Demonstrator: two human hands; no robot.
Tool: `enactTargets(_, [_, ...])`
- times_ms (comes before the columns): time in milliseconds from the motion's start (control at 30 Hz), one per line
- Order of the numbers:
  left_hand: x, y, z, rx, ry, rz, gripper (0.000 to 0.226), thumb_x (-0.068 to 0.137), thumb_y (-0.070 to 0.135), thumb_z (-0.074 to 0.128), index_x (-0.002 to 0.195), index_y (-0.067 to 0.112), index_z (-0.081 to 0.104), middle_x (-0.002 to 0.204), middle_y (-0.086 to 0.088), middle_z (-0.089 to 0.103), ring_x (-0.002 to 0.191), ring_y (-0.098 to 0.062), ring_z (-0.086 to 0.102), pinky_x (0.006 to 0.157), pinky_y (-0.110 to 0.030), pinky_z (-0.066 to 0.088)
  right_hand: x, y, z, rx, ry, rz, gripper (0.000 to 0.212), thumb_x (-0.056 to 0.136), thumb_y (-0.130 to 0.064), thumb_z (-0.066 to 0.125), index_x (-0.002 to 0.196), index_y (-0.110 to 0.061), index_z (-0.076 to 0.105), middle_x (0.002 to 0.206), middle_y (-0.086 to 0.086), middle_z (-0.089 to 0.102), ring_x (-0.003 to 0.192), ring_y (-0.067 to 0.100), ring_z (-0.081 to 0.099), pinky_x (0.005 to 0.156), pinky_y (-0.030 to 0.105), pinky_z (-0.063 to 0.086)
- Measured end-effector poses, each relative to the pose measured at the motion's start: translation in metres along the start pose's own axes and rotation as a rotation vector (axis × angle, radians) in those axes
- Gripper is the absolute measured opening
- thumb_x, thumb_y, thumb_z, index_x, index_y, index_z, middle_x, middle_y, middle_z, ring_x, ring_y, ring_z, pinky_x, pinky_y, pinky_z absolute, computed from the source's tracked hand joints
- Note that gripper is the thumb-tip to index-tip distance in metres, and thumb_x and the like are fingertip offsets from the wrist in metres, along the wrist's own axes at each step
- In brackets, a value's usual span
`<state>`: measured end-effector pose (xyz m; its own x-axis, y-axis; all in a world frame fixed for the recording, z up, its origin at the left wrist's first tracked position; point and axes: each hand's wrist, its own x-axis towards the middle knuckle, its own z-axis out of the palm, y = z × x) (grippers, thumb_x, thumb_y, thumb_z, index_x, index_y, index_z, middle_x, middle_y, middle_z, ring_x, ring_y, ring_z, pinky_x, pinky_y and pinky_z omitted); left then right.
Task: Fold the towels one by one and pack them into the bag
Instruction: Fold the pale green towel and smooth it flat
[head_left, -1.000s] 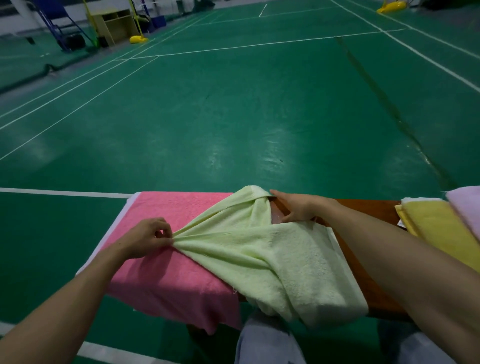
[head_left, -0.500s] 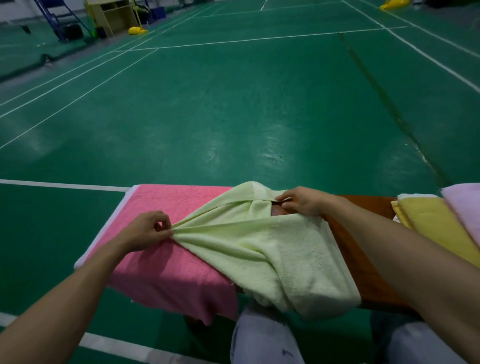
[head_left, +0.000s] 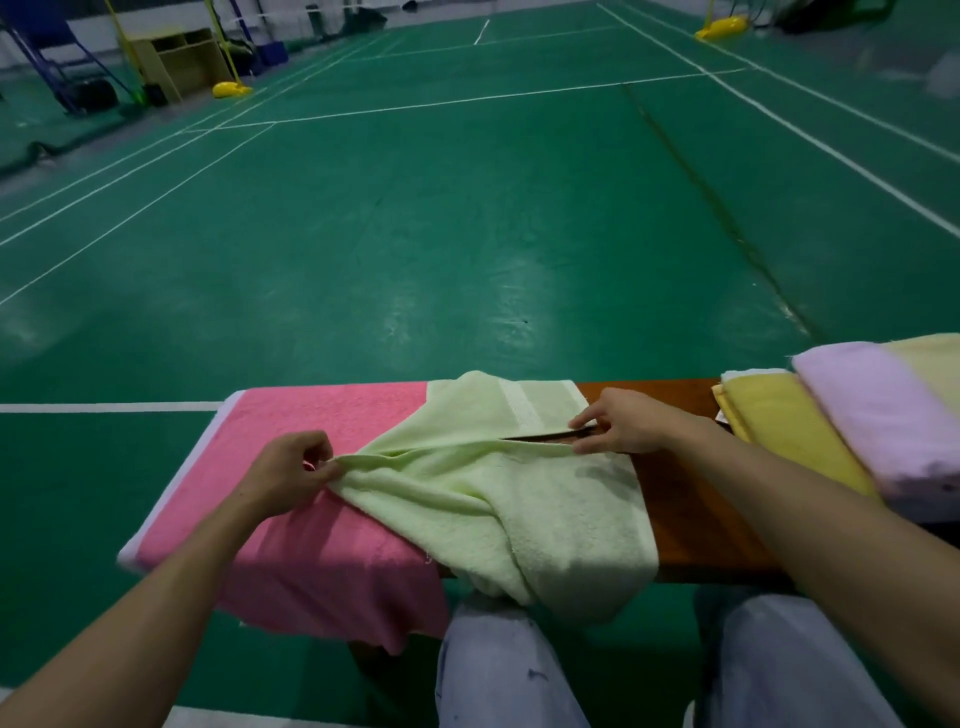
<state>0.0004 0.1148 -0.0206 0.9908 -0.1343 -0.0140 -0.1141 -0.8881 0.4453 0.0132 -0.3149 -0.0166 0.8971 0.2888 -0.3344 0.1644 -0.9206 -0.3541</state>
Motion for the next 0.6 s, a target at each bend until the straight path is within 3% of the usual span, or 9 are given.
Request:
enactTargets(67, [0.000,0.005,0.001,-0.034,0.010,0.001,0.018,0.079,0.005,0.074,0.074,0.010,0.057,0.072,-0.003,0.061,0.068,-0.019,0.057,0.065,-0.033,0.051,-0.008,0.009,0.002,-0.035,0.007,0.014,0.064,0.075,-0.061,0.073,0.132,-0.033,0.060,0.109,-0.009,0.046,0.102,0.010,0.044,0.089,0.027,0.043])
enactTargets(167, [0.002,0.007,0.002,-0.068,0.039,-0.016,0.023,0.079,-0.003,0.071,0.078,0.014,0.056,0.078,-0.002,0.062,0.073,-0.017,0.058,0.065,-0.029,0.050,-0.015,0.022,0.006,-0.105,0.045,0.011,0.064,0.071,-0.056,0.079,0.130,-0.037,0.061,0.137,-0.001,0.035,0.126,0.022,0.030,0.111,0.042,0.031])
enactTargets(333, [0.003,0.019,0.006,-0.176,0.049,-0.056,0.028,0.076,-0.016,0.061,0.080,0.012,0.059,0.078,-0.006,0.065,0.074,-0.024,0.060,0.064,-0.023,0.047,-0.024,0.033,0.012,-0.127,0.170,-0.027,0.050,0.074,-0.053,0.078,0.117,-0.030,0.069,0.148,-0.006,0.037,0.130,0.021,0.027,0.107,0.038,0.031])
enactTargets(467, [-0.002,0.026,0.012,-0.303,-0.124,-0.082,0.030,0.071,0.004,0.063,0.098,0.015,0.058,0.094,-0.007,0.064,0.087,-0.020,0.062,0.072,-0.026,0.050,-0.027,0.034,0.019,-0.077,0.199,0.004,0.052,0.079,-0.053,0.073,0.122,-0.025,0.066,0.140,-0.008,0.049,0.122,0.016,0.034,0.100,0.032,0.037])
enactTargets(600, [-0.002,0.027,0.015,-0.151,-0.172,-0.028,0.035,0.076,0.009,0.078,0.102,0.022,0.059,0.097,0.002,0.062,0.089,-0.014,0.061,0.079,-0.028,0.053,-0.030,0.037,0.022,-0.031,0.225,0.003,0.051,0.080,-0.050,0.073,0.123,-0.024,0.064,0.135,-0.007,0.053,0.116,0.013,0.039,0.098,0.030,0.040])
